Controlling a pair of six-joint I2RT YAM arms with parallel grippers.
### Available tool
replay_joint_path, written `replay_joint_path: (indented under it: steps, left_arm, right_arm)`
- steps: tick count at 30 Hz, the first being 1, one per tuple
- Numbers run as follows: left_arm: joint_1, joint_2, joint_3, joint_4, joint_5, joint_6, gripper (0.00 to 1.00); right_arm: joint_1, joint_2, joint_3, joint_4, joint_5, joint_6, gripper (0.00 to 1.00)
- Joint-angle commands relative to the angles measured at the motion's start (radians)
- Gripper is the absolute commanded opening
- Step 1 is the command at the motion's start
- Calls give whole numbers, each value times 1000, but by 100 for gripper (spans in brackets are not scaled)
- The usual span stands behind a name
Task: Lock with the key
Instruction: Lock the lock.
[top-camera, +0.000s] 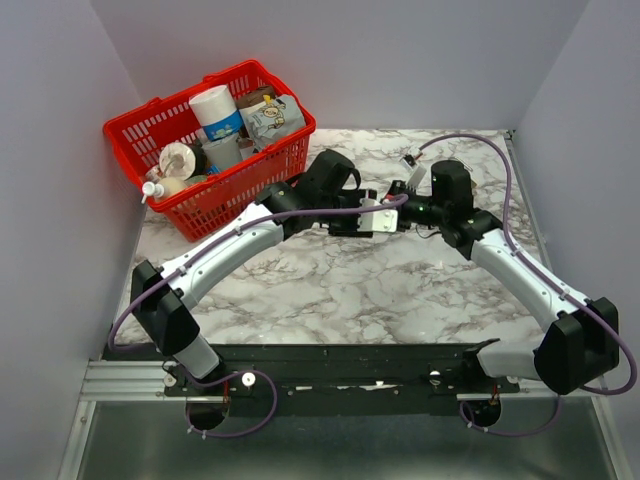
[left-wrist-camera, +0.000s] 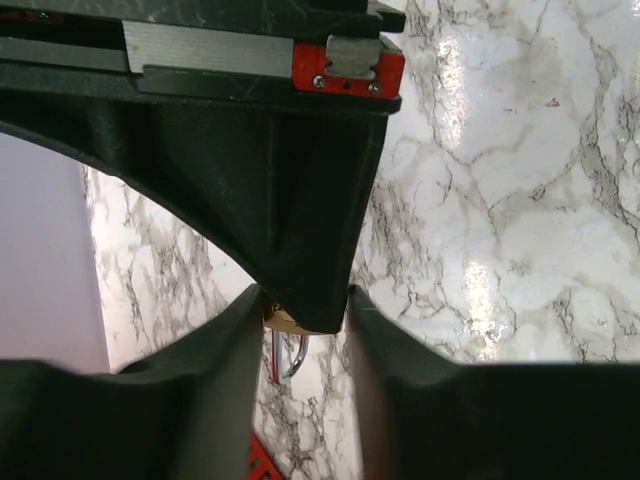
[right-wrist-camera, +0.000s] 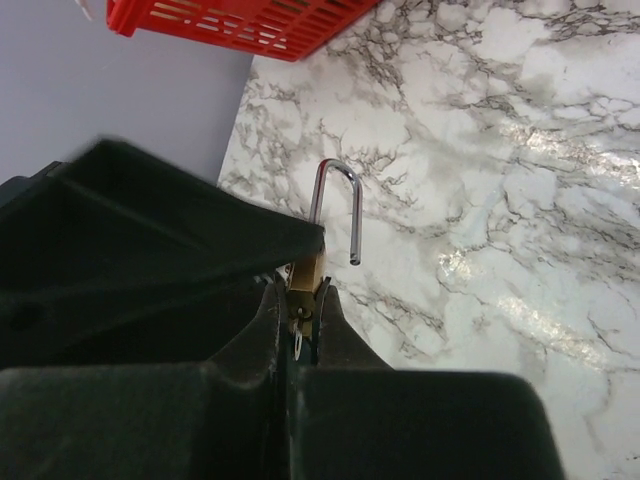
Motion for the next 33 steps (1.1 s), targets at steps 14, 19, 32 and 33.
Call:
replay_joint_path:
  steps: [14,19,32,33]
  left_arm:
    - [156,-256,-19,-78,102,-409,99]
    - [159,-402,-135,34,188,-451,99]
    - [91,-520,-294,186,355,-437,68]
    - [87,-518,-301,195,360,-448,66]
  right_arm:
    - [-54,-244,-6,-1,-277,-374,1]
    - [-54,-315,2,27,-370,-438,1]
    - [-37,-395,-29,151,-568,-396,1]
    - [-34,-392,-27,149,-572,-399,1]
